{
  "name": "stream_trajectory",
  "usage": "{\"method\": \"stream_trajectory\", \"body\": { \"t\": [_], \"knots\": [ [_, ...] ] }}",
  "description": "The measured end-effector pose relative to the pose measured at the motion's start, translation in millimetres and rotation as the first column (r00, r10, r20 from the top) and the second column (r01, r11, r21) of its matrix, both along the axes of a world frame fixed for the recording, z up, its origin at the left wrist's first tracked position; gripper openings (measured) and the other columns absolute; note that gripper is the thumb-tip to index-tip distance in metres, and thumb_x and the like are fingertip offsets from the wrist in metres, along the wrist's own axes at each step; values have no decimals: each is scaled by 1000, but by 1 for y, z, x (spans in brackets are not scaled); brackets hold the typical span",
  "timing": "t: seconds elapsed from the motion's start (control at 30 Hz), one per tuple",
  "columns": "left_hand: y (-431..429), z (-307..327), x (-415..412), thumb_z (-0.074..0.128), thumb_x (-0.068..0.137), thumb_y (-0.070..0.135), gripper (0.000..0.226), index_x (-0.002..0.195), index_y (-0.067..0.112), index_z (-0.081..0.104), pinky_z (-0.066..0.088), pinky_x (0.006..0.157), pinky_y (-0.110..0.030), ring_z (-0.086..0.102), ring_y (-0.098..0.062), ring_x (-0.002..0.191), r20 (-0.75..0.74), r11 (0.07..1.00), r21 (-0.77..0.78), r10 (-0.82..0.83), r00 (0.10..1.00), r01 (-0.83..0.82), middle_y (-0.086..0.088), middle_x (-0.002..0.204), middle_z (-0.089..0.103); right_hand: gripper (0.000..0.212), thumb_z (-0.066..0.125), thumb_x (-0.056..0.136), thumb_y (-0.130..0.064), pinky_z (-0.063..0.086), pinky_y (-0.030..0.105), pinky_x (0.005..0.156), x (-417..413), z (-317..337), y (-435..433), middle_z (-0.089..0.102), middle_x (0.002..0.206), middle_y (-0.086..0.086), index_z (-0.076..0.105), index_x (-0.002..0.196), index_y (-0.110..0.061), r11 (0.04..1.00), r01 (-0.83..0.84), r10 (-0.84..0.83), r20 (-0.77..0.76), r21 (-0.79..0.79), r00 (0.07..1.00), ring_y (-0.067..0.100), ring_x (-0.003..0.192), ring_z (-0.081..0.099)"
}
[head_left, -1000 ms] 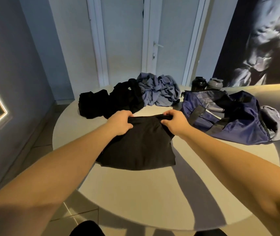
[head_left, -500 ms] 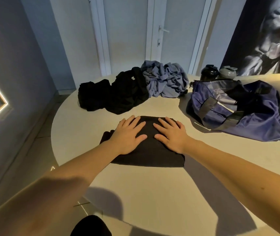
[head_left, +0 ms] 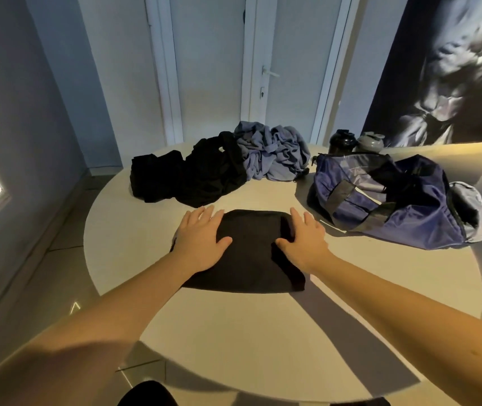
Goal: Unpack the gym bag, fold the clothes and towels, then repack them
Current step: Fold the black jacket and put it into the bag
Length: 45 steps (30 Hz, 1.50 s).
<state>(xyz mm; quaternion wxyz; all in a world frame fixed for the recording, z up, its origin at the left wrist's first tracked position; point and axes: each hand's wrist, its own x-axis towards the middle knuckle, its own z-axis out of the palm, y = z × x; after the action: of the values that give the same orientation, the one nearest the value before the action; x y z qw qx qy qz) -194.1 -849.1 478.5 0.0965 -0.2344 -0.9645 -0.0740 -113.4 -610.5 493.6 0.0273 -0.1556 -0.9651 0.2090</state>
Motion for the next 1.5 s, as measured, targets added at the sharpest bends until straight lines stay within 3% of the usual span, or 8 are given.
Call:
{"method": "stream_trajectory", "body": {
  "t": [0.13,0.37,0.5,0.73,0.97,1.17,1.33,1.5],
  "knots": [
    [-33,1,15,47,91,72,79,150,20,36,42,107,-51,36,-33,138,291,938,41,318,902,-344,-8,151,41,98,74,89,-36,41,44,112,16,4,0,30,161,8,7,161,-28,887,172,-134,118,-429,984,36,140,40],
    [-22,12,30,61,85,70,90,148,12,37,43,108,-46,45,-35,132,539,862,119,360,761,-493,-13,145,43,88,69,96,-24,33,47,115,19,21,-43,20,166,6,11,162,-25,766,269,-170,219,-584,961,35,148,27],
    [-5,26,39,76,86,45,79,145,5,42,49,105,-45,55,-36,126,687,831,245,215,695,-500,-15,142,53,81,69,94,-8,36,46,113,20,26,-48,30,161,8,25,160,-21,724,268,-166,217,-636,962,34,144,33],
    [14,38,50,80,83,27,68,140,5,50,50,103,-46,60,-35,115,752,728,444,15,659,-523,-15,132,60,83,68,87,-7,33,42,118,39,34,-27,34,158,10,29,158,-23,954,1,3,11,-300,1000,32,146,33],
    [51,53,63,81,68,42,94,144,11,34,50,102,-50,57,-37,116,727,666,542,-66,683,-513,-14,131,55,61,56,91,1,35,35,115,62,46,-7,36,150,11,50,147,-21,985,-164,163,21,46,986,35,141,39],
    [90,60,87,65,96,35,64,152,20,38,49,106,-48,55,-32,125,682,712,577,-151,715,-400,-9,145,51,41,49,100,-23,24,33,117,86,55,11,35,143,-3,59,140,-22,960,-194,218,103,-203,971,22,139,33],
    [115,57,86,52,95,56,56,136,18,57,58,92,-53,67,-35,107,780,546,619,-338,527,-565,-11,120,68,61,54,84,-79,45,35,104,98,47,10,57,127,-2,74,111,-28,872,-168,200,22,-459,980,18,113,58],
    [127,54,82,51,73,79,89,143,25,51,56,96,-52,64,-34,114,807,562,582,-308,504,-588,-9,133,63,30,76,87,-38,59,31,82,90,41,7,71,100,2,71,109,-18,928,-99,108,5,-360,994,15,89,68]
  ]
}}
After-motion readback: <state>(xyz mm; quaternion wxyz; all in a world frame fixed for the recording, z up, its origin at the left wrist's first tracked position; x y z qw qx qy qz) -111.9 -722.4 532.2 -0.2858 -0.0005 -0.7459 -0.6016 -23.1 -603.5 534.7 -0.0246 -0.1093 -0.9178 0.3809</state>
